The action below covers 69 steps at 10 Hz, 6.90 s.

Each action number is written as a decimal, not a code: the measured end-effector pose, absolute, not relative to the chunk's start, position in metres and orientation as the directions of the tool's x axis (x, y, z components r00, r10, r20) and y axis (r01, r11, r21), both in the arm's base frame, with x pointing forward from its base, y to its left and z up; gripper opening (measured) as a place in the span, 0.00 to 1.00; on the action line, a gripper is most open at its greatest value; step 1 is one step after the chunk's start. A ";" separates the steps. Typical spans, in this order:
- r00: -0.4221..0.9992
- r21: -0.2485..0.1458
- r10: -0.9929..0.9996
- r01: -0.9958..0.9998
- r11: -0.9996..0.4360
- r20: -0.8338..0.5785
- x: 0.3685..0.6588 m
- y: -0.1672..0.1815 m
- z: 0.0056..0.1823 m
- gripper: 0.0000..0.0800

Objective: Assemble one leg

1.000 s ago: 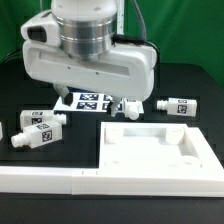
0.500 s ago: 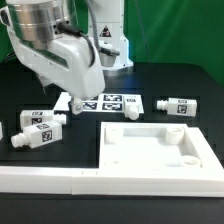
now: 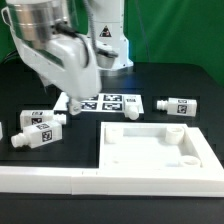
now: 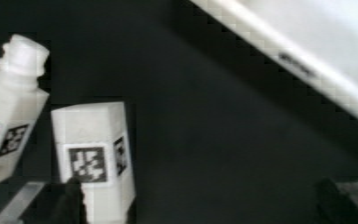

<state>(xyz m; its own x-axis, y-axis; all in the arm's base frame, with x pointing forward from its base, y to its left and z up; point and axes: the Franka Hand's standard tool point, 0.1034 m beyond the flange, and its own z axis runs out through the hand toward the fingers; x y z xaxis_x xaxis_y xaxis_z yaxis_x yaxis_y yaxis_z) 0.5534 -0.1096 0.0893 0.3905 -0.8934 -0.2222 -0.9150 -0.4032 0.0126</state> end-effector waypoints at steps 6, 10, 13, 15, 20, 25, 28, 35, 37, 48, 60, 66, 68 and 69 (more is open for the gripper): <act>0.310 -0.011 -0.921 -0.949 -0.316 -0.236 0.546 -0.122 0.085 0.81; 0.097 -0.063 -0.945 -0.995 -0.081 -0.312 0.493 -0.137 0.072 0.81; 0.123 -0.037 -0.895 -0.992 -0.118 -0.430 0.485 -0.140 0.071 0.81; 0.060 -0.007 -0.823 -0.998 -0.068 -0.565 0.474 -0.149 0.068 0.81; 0.001 0.033 -0.697 -0.999 -0.036 -0.717 0.435 -0.194 0.038 0.81; -0.017 0.057 -0.697 -0.998 -0.034 -0.717 0.433 -0.183 0.022 0.81; -0.012 0.060 -0.704 -0.997 -0.044 -0.710 0.443 -0.177 0.019 0.81; 0.025 0.038 -0.715 -0.997 -0.073 -0.699 0.461 -0.165 0.024 0.81; 0.043 0.023 -0.743 -0.997 -0.079 -0.668 0.465 -0.165 0.017 0.81; 0.050 0.019 -0.763 -0.996 -0.082 -0.644 0.462 -0.165 0.009 0.36; 0.219 -0.080 -0.927 -0.976 -0.205 -0.305 0.526 -0.068 0.106 0.36; 0.299 -0.158 -0.954 -0.943 -0.293 -0.021 0.567 0.017 0.127 0.36; 0.408 -0.173 -0.907 -0.891 -0.420 0.102 0.577 0.036 0.134 0.36; 0.458 -0.169 -0.875 -0.861 -0.481 0.157 0.583 0.035 0.138 0.36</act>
Offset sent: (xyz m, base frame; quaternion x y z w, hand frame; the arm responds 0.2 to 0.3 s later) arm 0.0000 0.0000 0.0000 0.0000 0.0000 0.0000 1.0000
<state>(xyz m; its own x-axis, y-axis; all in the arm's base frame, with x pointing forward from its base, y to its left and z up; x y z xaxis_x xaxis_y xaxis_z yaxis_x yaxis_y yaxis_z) 0.5829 0.0348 0.1377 0.4580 -0.8751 0.1565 -0.8606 -0.4806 -0.1688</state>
